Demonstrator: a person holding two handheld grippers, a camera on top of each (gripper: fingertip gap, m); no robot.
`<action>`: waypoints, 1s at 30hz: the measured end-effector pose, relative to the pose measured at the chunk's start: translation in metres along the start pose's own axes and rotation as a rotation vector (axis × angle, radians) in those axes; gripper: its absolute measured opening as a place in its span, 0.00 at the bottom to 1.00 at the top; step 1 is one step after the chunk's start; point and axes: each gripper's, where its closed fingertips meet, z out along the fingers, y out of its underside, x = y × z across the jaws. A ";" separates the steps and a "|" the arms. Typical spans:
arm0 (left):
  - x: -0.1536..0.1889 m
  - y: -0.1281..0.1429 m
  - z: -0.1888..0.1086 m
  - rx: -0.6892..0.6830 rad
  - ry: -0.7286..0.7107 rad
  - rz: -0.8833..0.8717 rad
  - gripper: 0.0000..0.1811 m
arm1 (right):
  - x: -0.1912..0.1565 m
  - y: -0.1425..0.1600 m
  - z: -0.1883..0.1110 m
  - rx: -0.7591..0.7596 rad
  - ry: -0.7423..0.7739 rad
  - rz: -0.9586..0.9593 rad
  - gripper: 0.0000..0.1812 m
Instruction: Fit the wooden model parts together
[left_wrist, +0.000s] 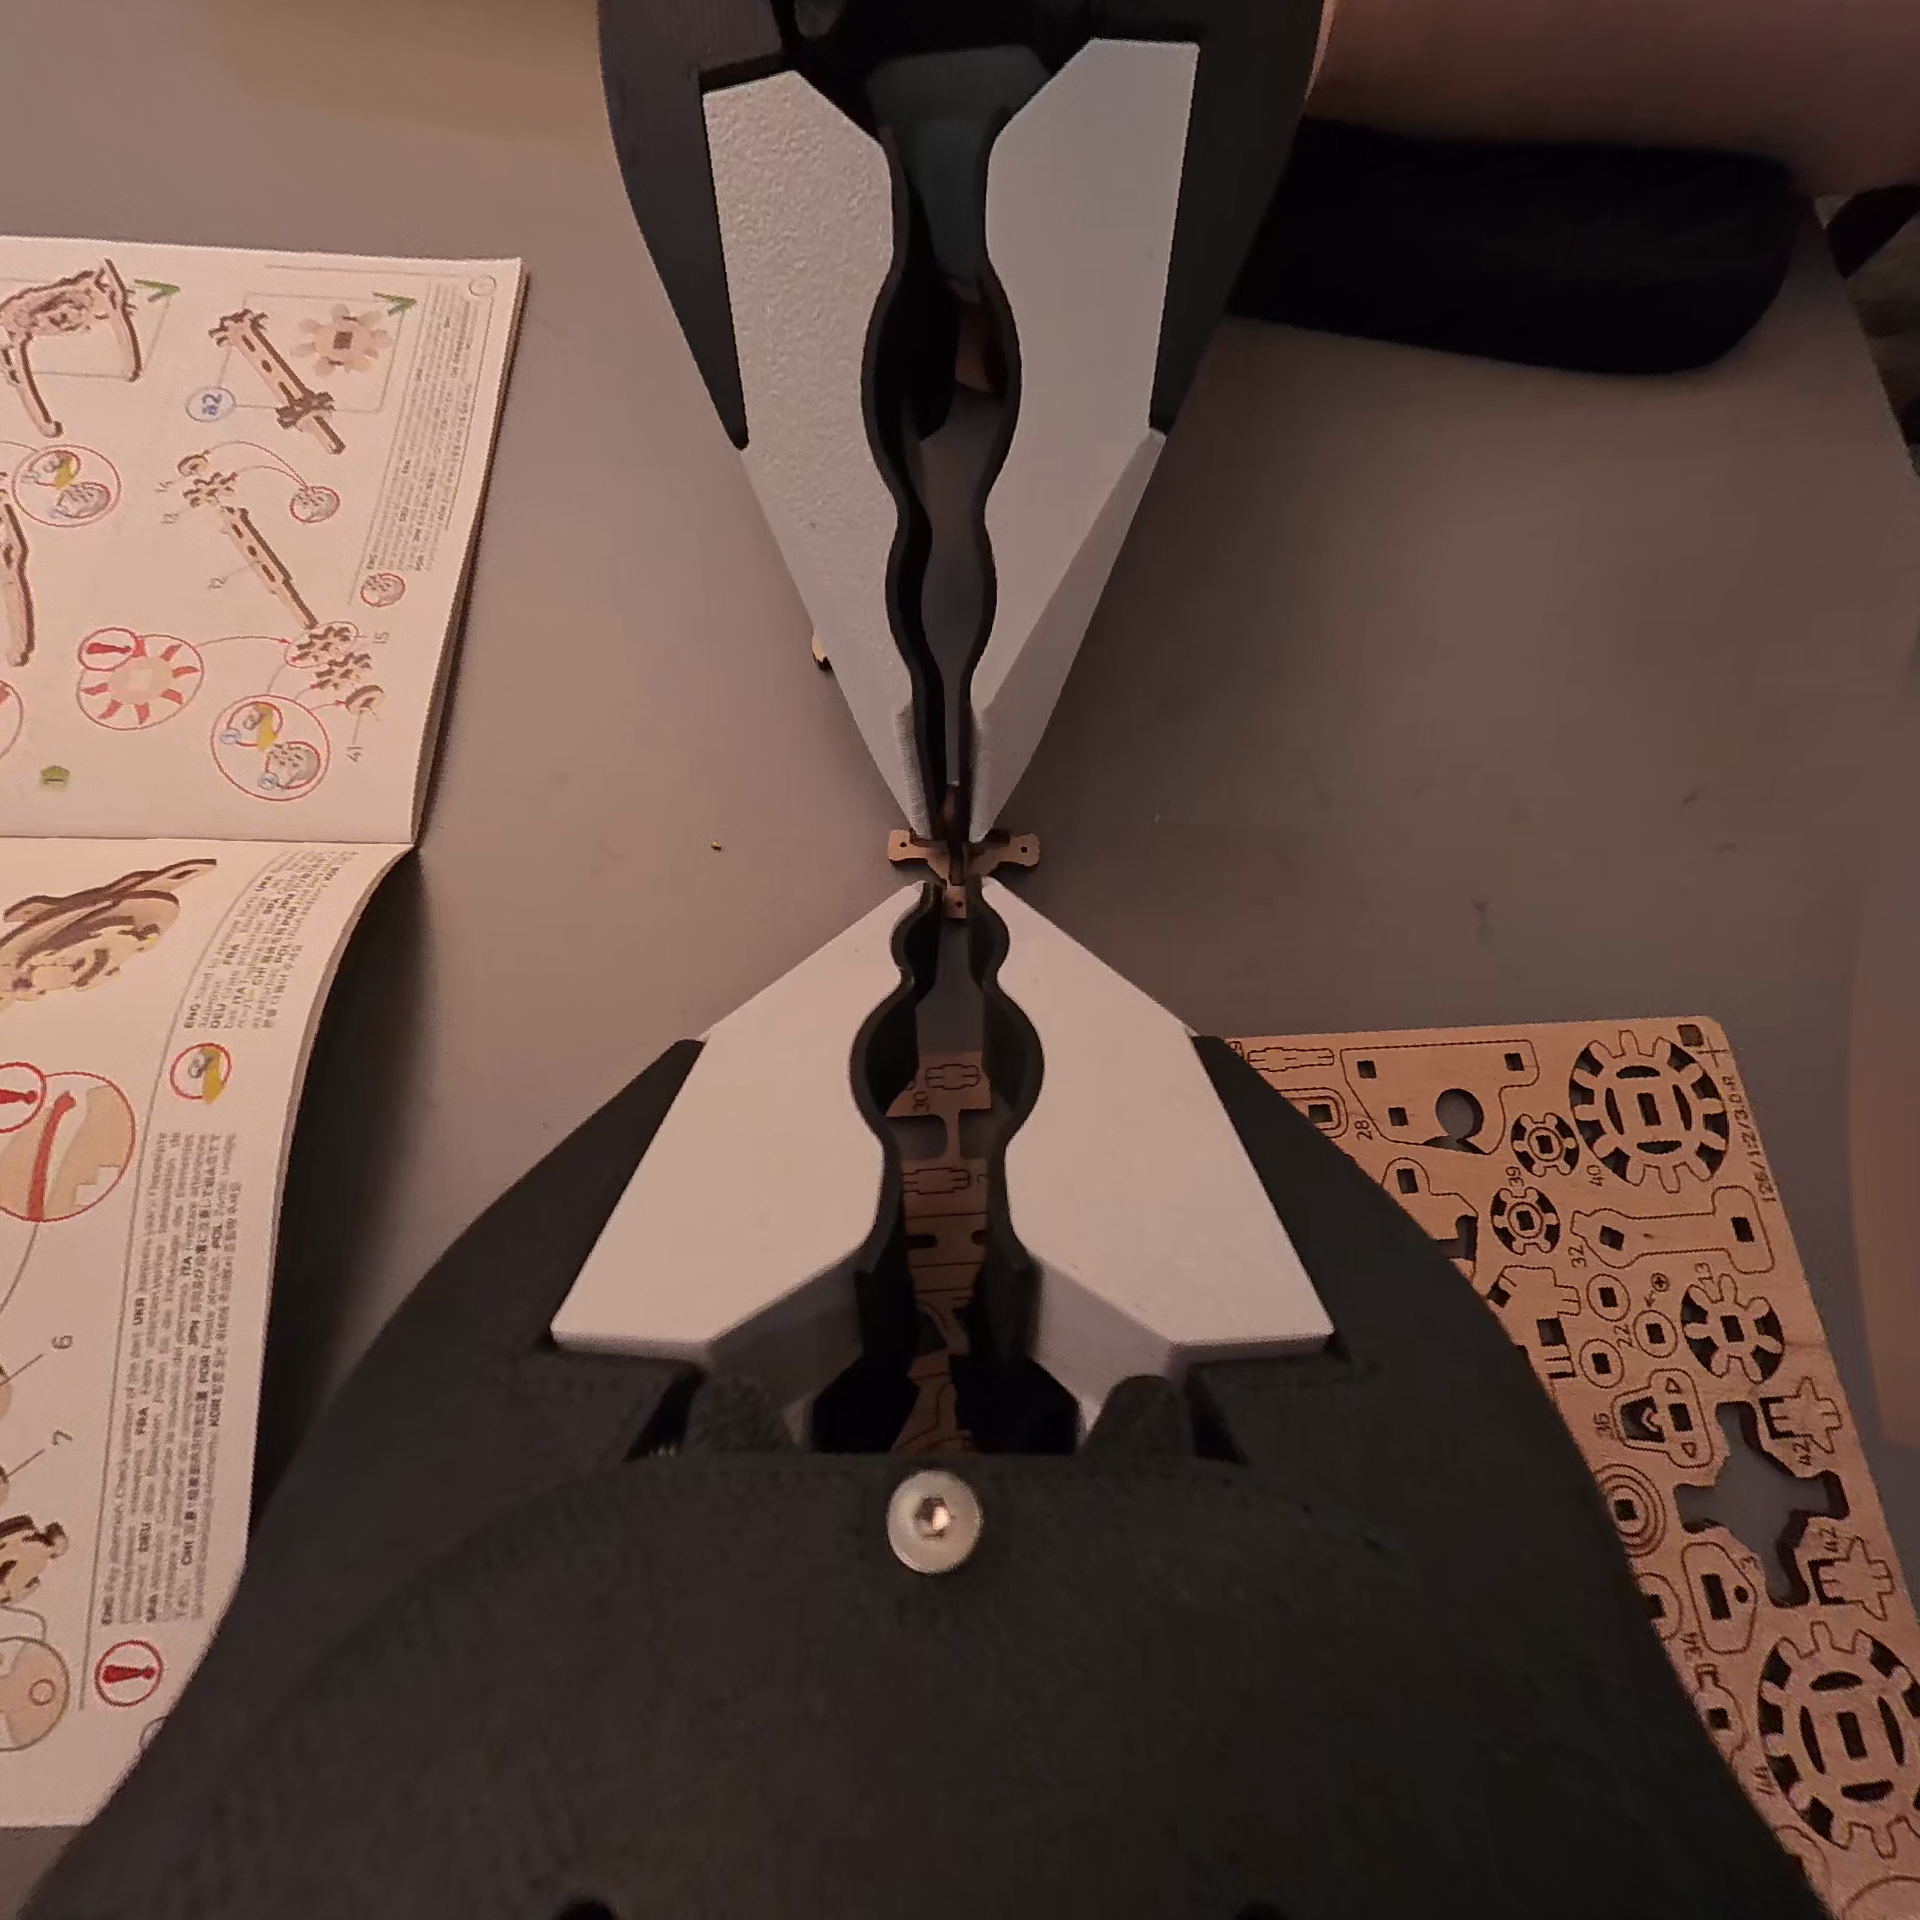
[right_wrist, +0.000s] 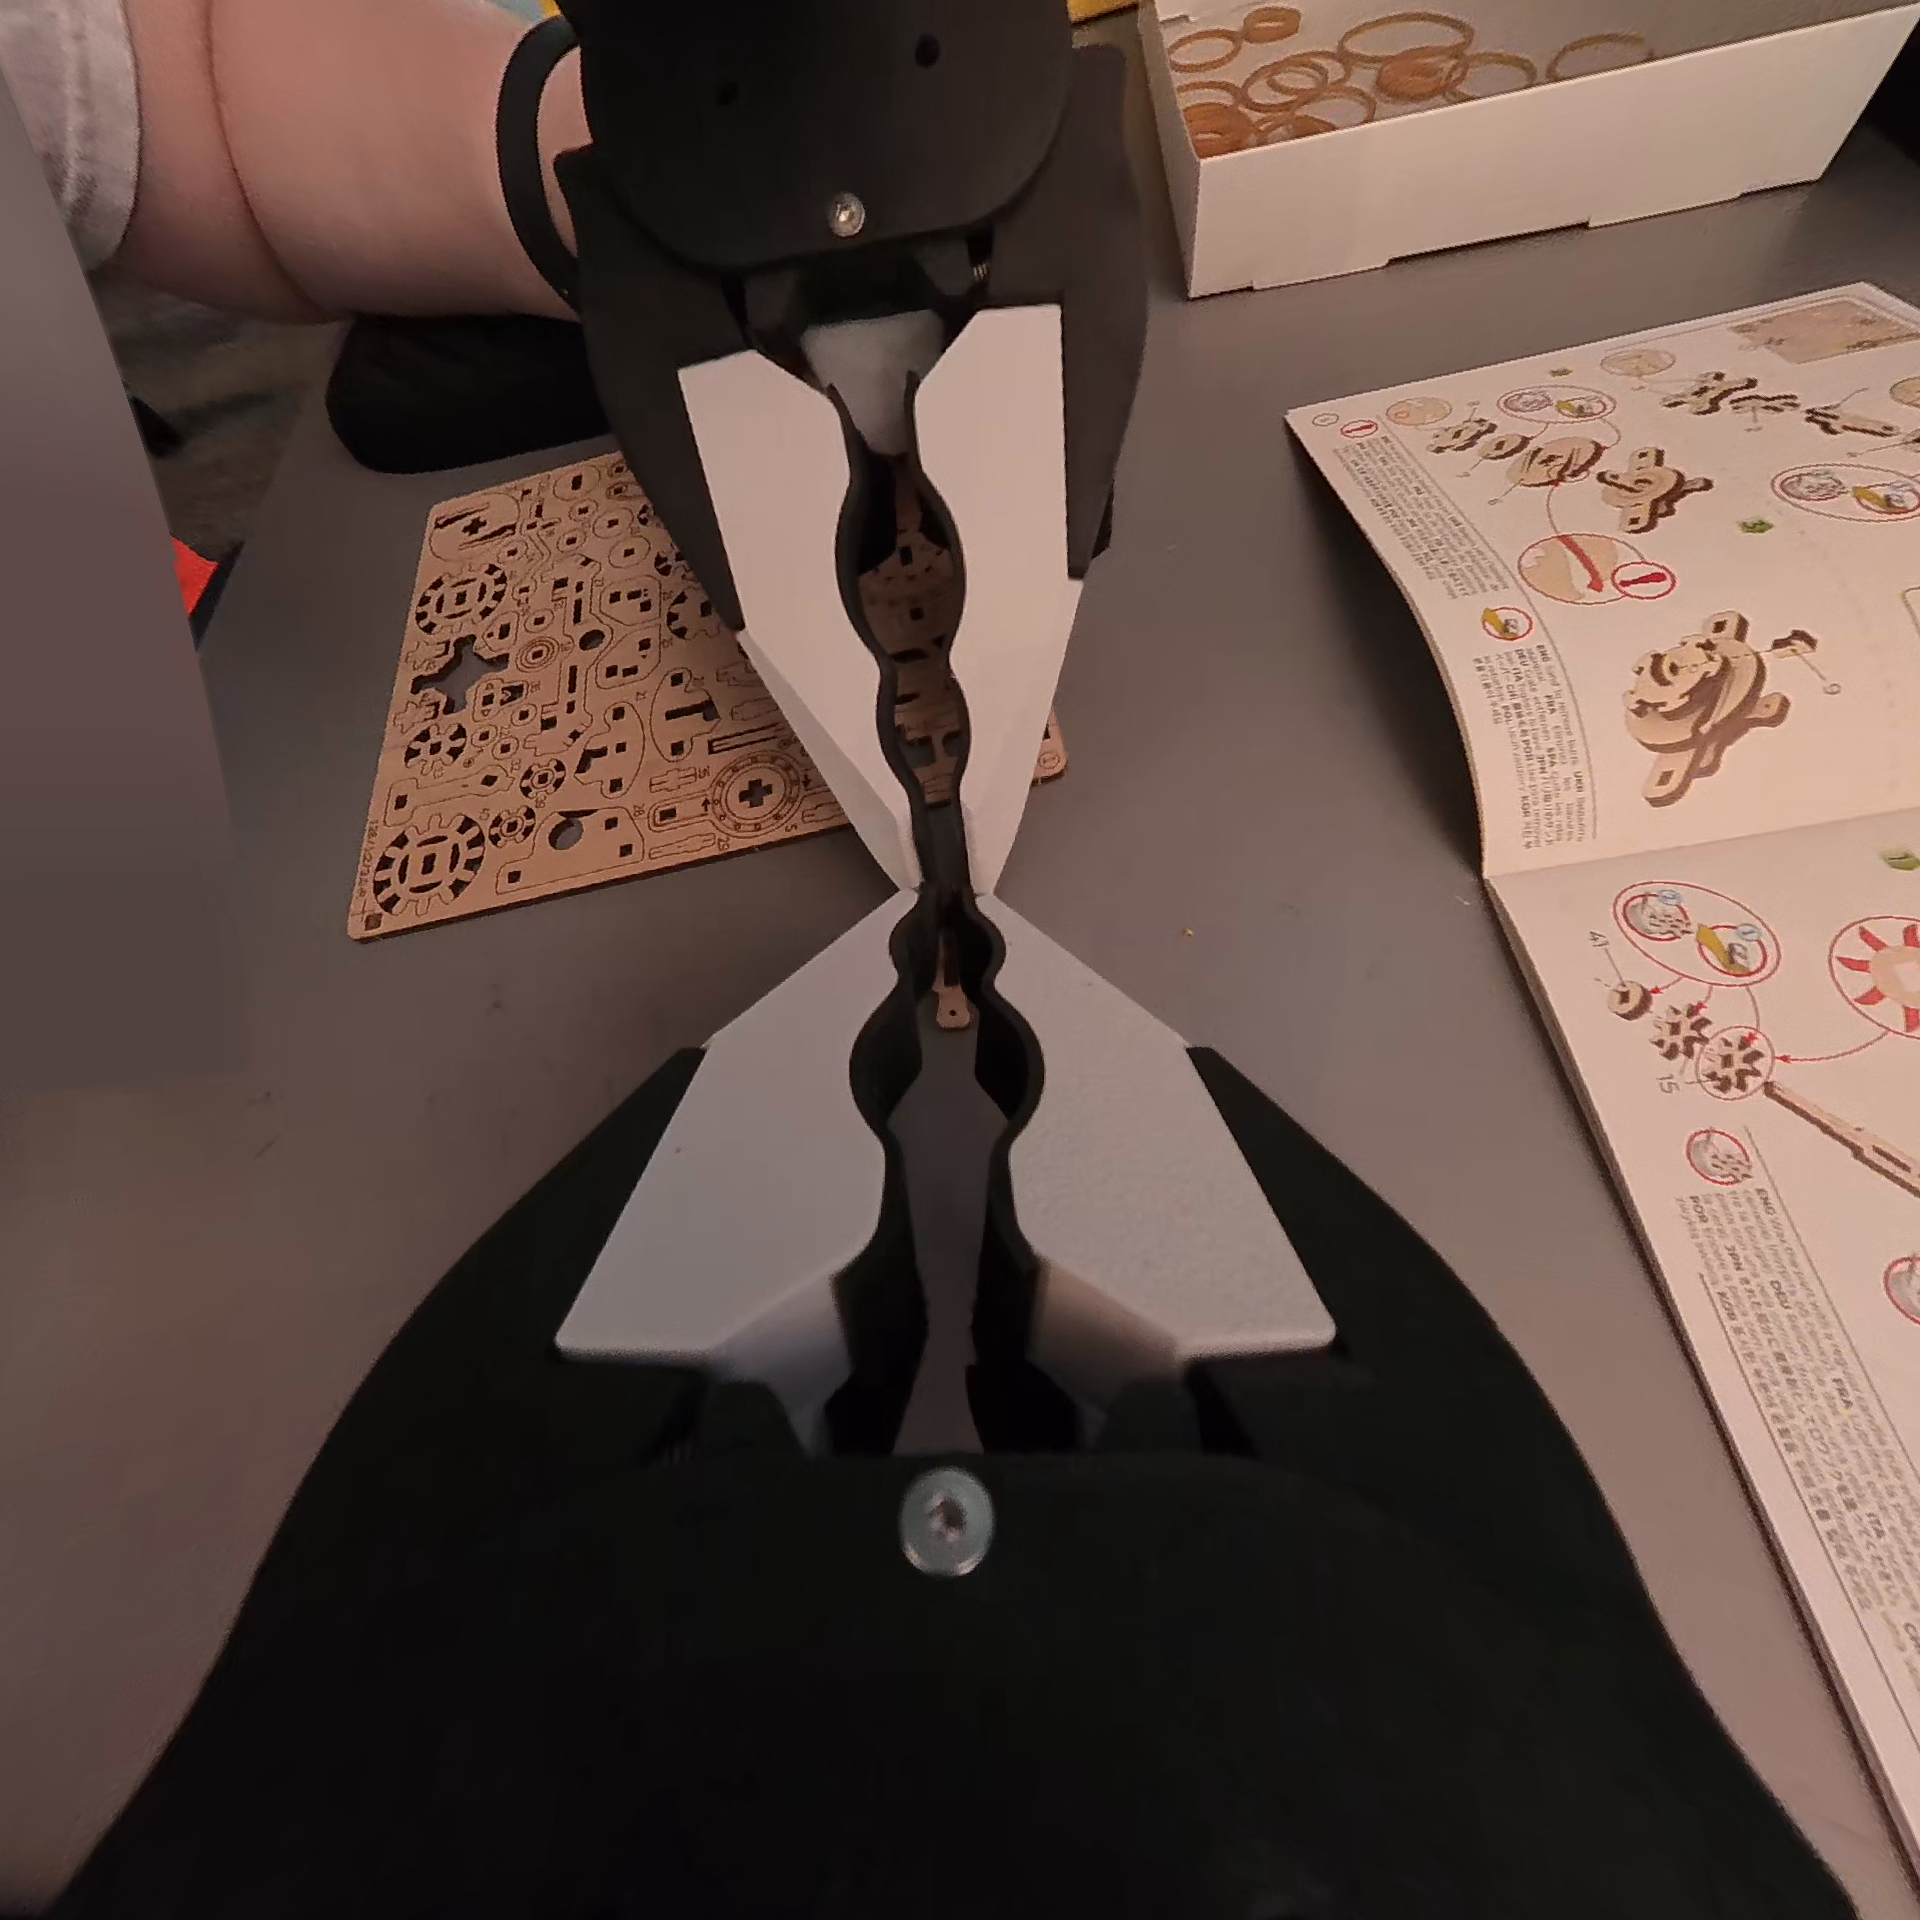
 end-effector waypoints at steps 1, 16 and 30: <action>0.000 -0.001 -0.001 0.007 0.000 -0.006 0.02 | 0.000 -0.001 -0.001 0.006 0.001 -0.001 0.01; -0.016 0.007 -0.008 -0.053 -0.189 -0.137 0.17 | 0.023 -0.003 0.000 -0.029 0.233 0.063 0.00; -0.027 -0.001 -0.001 -0.005 -0.283 -0.204 0.09 | 0.031 -0.004 0.000 -0.022 0.298 0.121 0.00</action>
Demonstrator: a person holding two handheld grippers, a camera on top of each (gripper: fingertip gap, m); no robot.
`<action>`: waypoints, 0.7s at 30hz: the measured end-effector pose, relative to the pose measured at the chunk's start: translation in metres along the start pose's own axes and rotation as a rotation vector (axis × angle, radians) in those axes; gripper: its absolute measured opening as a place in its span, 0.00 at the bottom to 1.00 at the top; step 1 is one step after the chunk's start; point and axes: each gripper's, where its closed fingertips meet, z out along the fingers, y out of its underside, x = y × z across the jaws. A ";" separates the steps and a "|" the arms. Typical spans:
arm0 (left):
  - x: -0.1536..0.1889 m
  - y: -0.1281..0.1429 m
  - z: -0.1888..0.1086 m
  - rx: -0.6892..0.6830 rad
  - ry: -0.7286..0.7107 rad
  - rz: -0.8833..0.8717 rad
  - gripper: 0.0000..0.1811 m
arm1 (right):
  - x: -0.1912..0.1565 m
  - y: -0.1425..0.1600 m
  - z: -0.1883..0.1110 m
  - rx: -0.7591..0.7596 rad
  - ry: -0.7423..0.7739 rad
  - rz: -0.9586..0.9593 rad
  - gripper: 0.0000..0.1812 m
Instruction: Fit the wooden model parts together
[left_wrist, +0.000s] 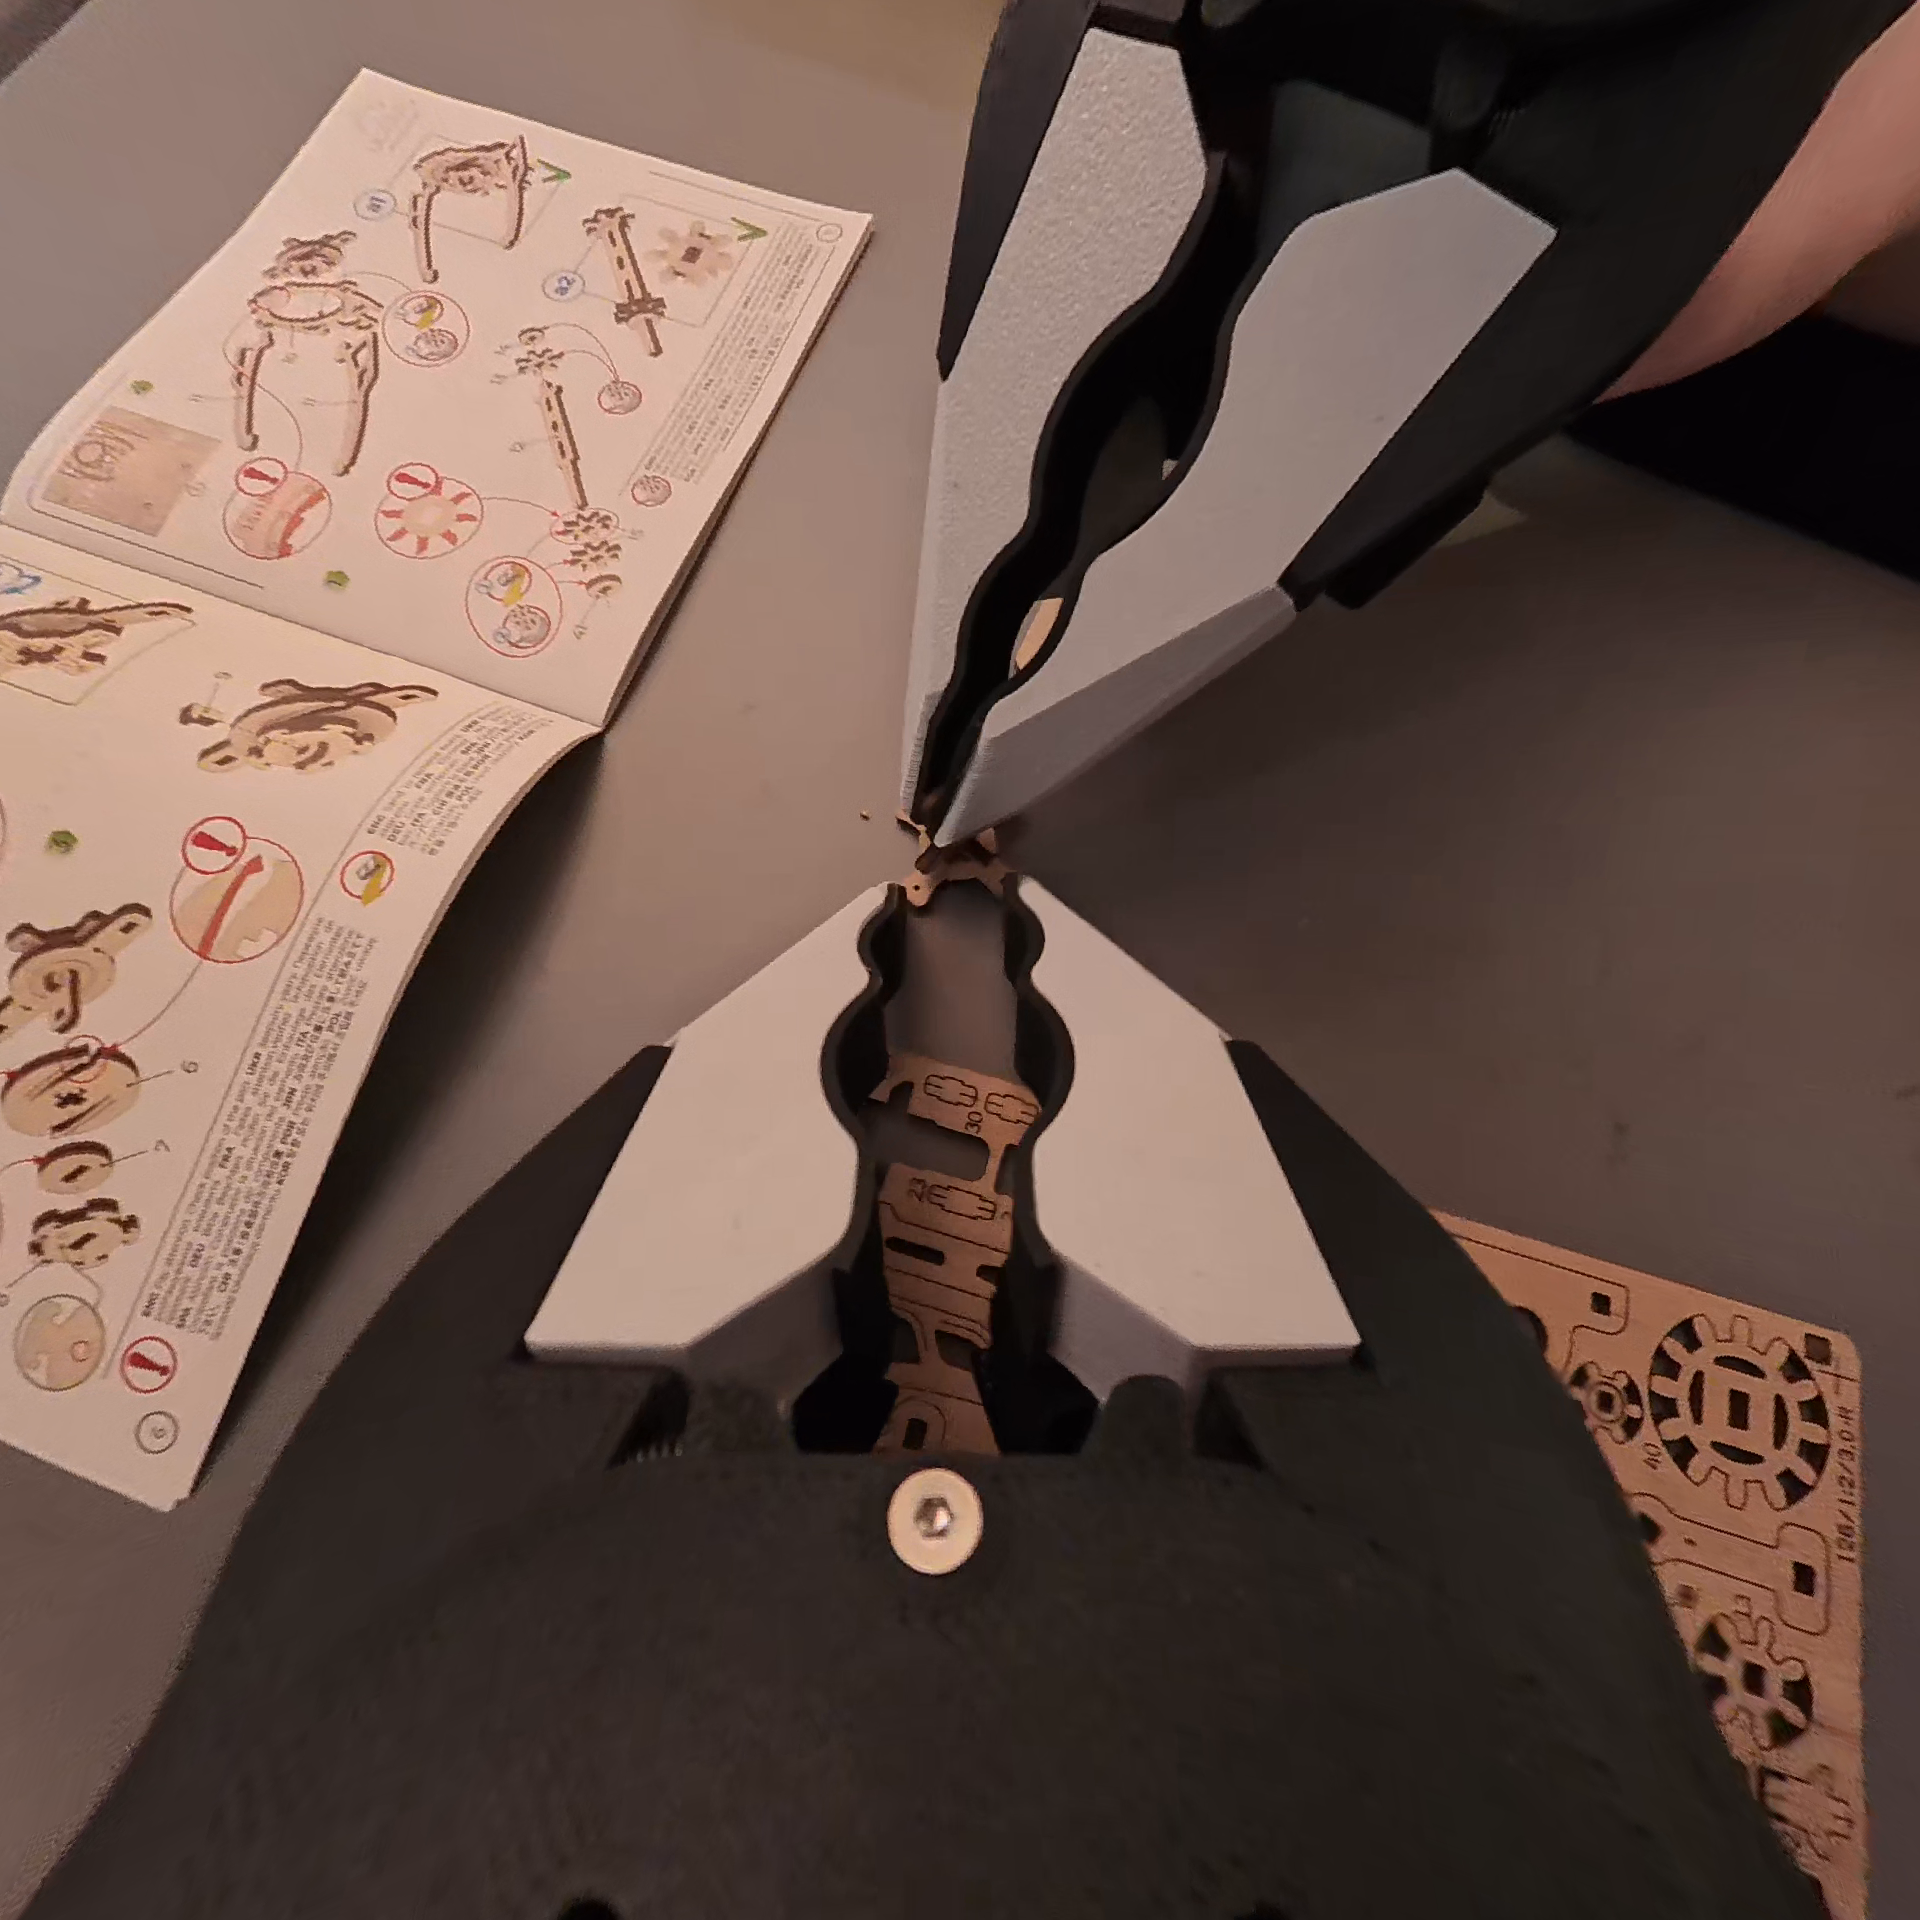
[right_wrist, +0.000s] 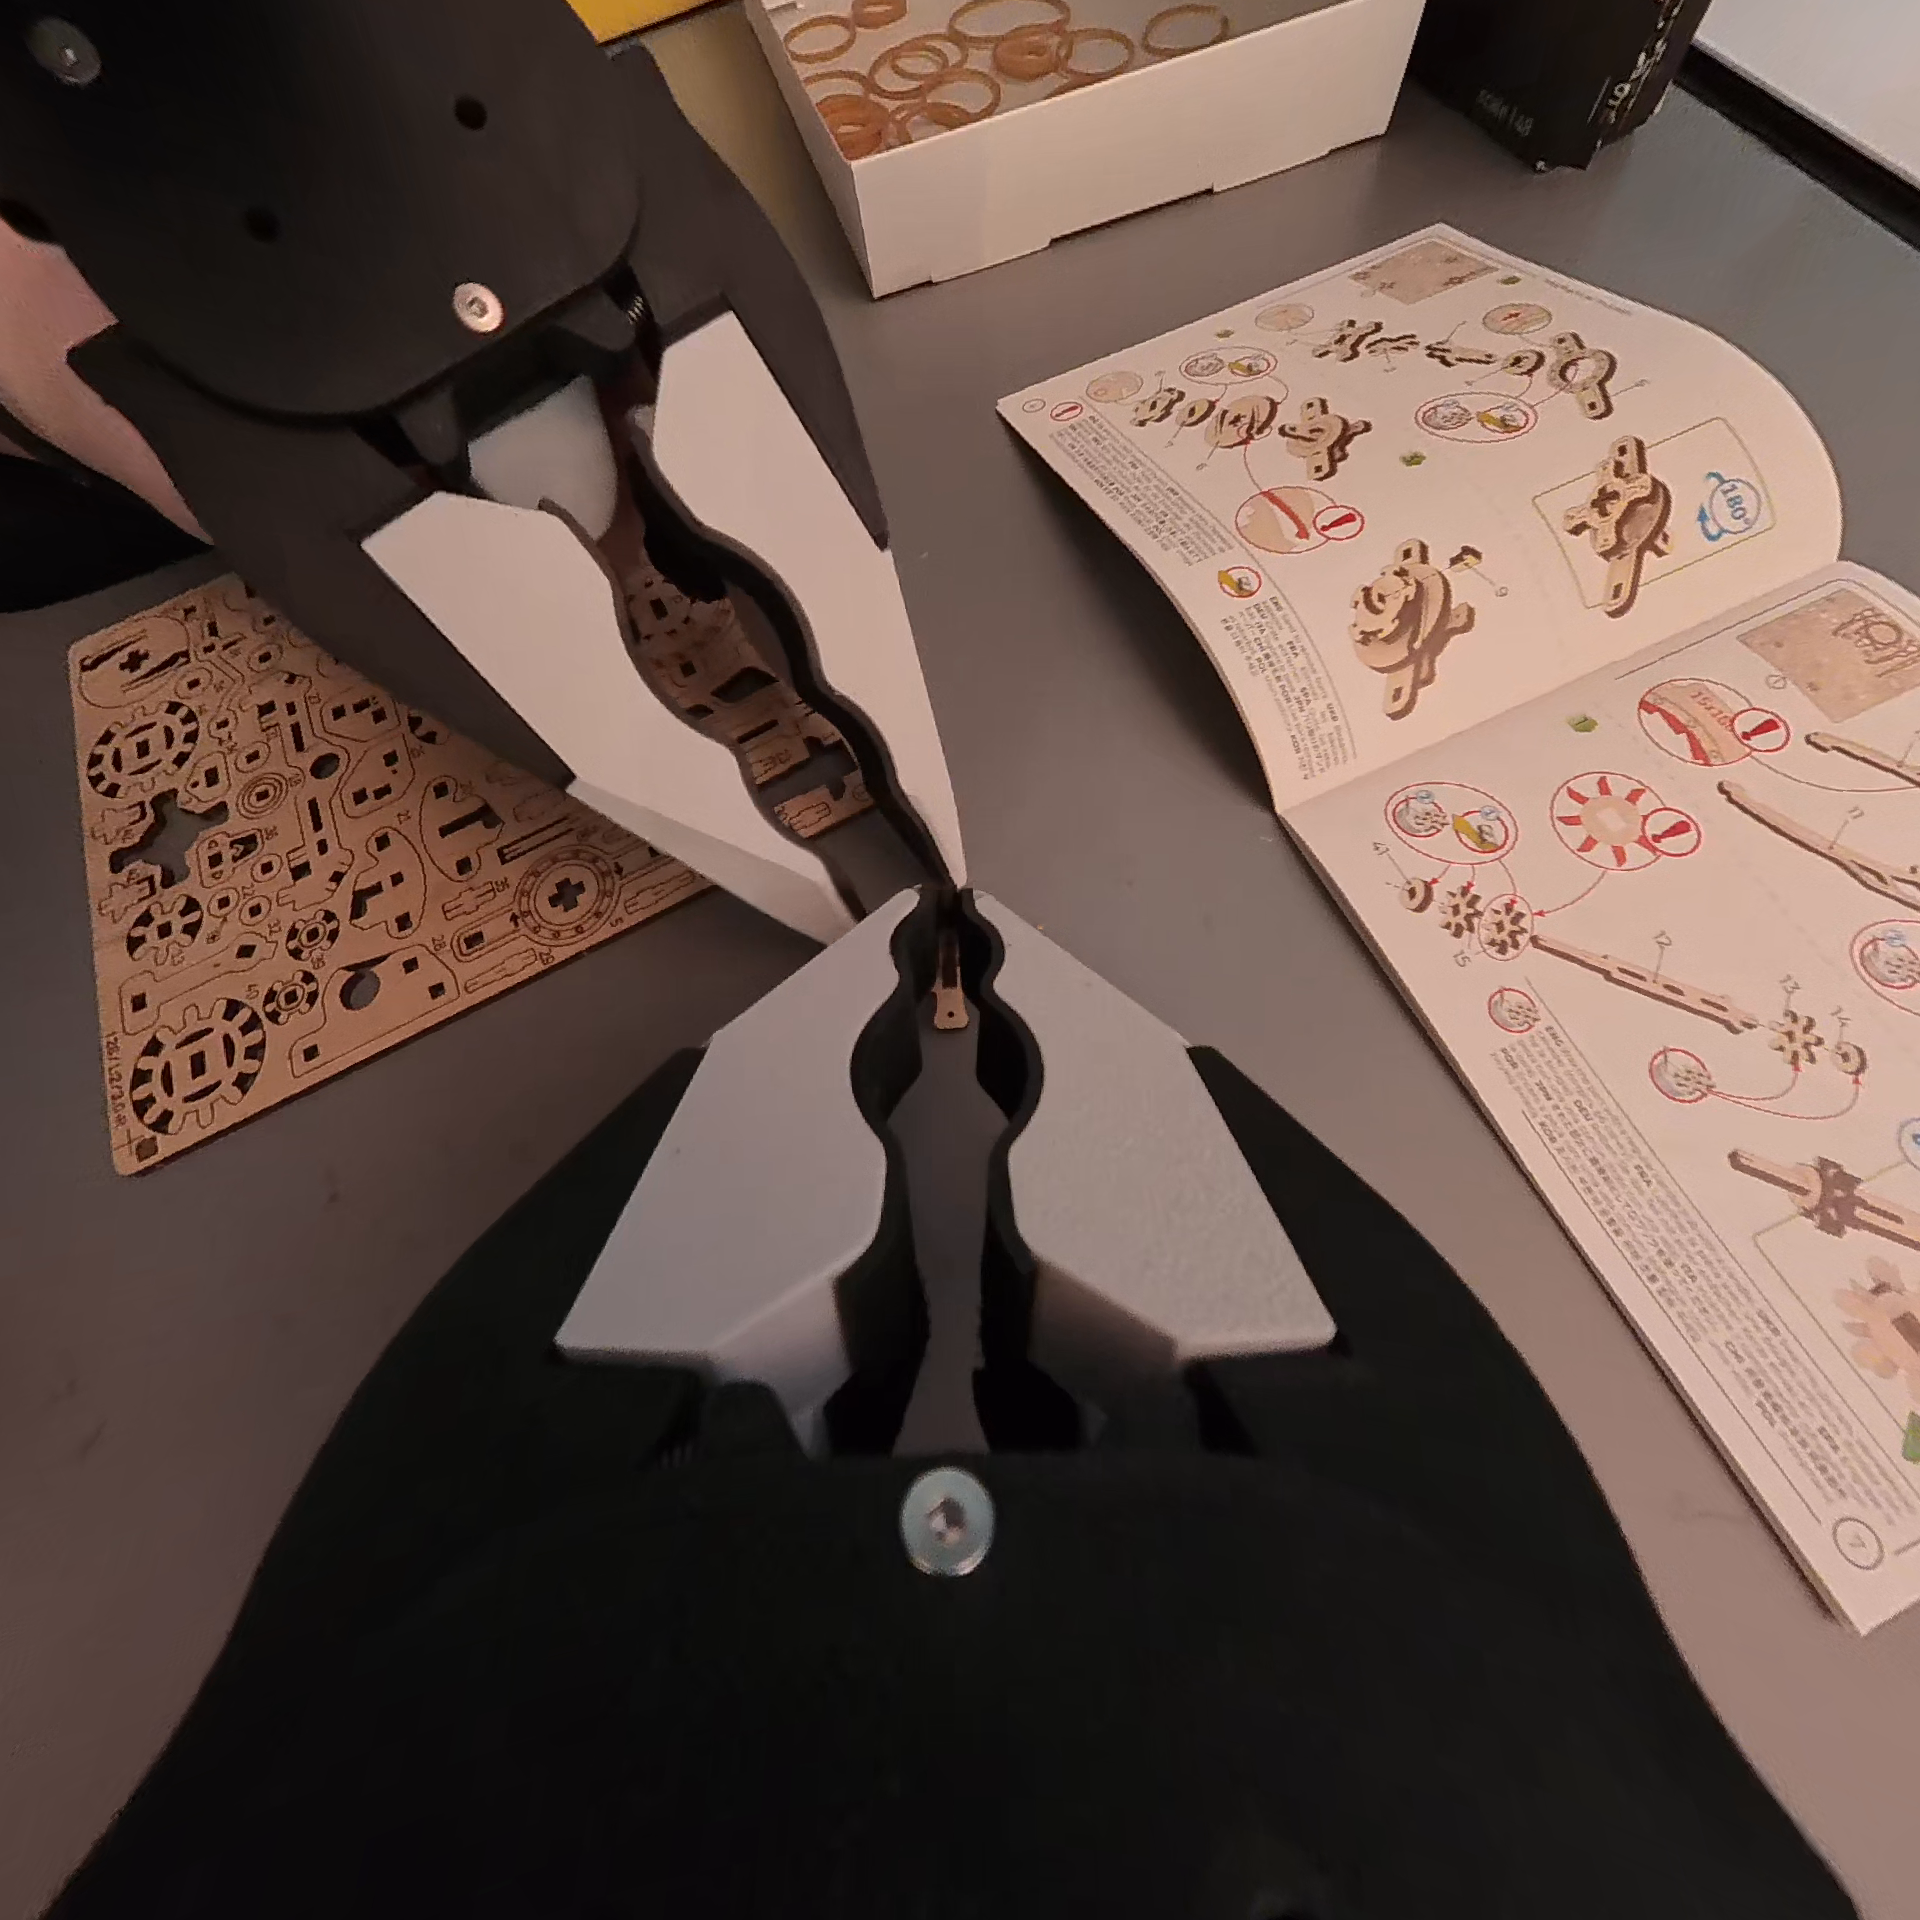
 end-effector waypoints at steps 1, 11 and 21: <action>0.000 0.000 0.000 0.002 0.010 -0.015 0.09 | 0.000 0.000 0.000 0.001 0.002 0.005 0.00; -0.003 -0.001 0.003 0.008 0.001 -0.037 0.10 | 0.000 0.000 0.002 0.002 -0.003 0.022 0.01; -0.003 -0.001 0.003 0.002 -0.013 -0.026 0.10 | 0.000 -0.001 0.002 0.009 -0.002 0.026 0.00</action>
